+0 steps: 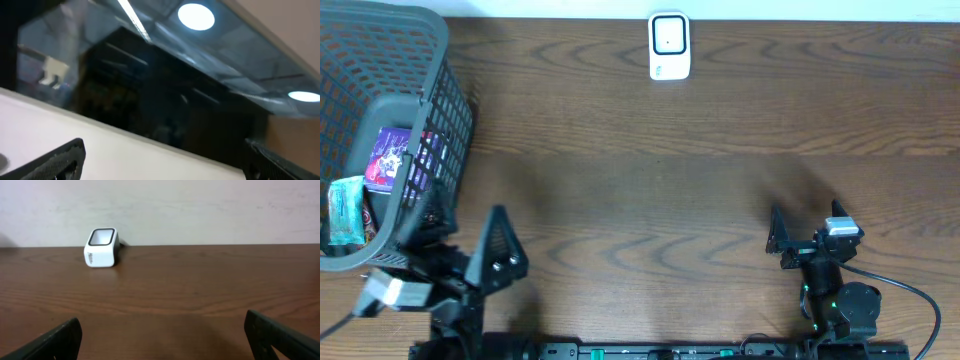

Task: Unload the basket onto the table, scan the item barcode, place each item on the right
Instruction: 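Move the left gripper up and over into the grey basket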

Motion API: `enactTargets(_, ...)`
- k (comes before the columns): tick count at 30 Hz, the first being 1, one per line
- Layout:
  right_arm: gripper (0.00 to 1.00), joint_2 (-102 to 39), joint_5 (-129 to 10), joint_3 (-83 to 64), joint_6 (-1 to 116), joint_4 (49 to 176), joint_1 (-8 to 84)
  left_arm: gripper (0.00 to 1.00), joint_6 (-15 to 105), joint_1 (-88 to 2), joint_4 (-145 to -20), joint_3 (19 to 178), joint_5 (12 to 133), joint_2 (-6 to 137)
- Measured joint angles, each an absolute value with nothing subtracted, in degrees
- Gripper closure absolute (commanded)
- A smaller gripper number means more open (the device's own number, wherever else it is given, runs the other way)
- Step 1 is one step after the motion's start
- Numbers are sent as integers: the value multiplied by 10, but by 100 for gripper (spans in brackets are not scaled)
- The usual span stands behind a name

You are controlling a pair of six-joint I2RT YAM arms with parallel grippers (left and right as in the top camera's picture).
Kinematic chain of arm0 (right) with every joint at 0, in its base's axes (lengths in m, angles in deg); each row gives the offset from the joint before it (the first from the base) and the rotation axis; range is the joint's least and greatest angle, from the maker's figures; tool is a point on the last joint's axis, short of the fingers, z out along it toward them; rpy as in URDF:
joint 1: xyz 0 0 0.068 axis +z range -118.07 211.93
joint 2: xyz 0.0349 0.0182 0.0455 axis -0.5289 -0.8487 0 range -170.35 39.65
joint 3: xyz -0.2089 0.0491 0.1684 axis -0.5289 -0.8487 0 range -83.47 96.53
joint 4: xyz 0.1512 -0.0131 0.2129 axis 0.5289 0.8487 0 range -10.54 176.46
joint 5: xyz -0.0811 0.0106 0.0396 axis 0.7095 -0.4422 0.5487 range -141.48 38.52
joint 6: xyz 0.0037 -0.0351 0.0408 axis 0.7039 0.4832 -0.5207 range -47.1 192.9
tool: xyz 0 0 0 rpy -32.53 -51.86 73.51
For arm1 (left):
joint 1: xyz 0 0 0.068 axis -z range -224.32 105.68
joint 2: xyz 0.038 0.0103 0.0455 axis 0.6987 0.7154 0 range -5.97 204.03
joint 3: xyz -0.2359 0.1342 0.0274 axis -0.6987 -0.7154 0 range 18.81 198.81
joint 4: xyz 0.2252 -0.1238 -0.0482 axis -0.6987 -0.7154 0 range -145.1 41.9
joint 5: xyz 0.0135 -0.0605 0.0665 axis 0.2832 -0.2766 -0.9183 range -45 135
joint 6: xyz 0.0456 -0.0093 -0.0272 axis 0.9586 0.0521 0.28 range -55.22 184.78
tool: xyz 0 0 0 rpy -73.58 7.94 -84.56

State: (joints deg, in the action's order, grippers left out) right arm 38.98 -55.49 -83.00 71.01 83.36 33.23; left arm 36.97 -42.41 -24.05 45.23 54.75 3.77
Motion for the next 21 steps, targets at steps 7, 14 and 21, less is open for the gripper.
enactTargets(7, 1, 390, -555, -830, 710, 833, 332, 2, 409, -424, -558, 691, 477, 233)
enactTargets(14, 1, 390, -555, -830, 710, 834, 332, 2, 473, -424, -732, 891, 487, 419)
enactTargets(21, 1, 390, -555, -830, 710, 834, 332, 2, 487, -428, -787, 969, 466, 516)
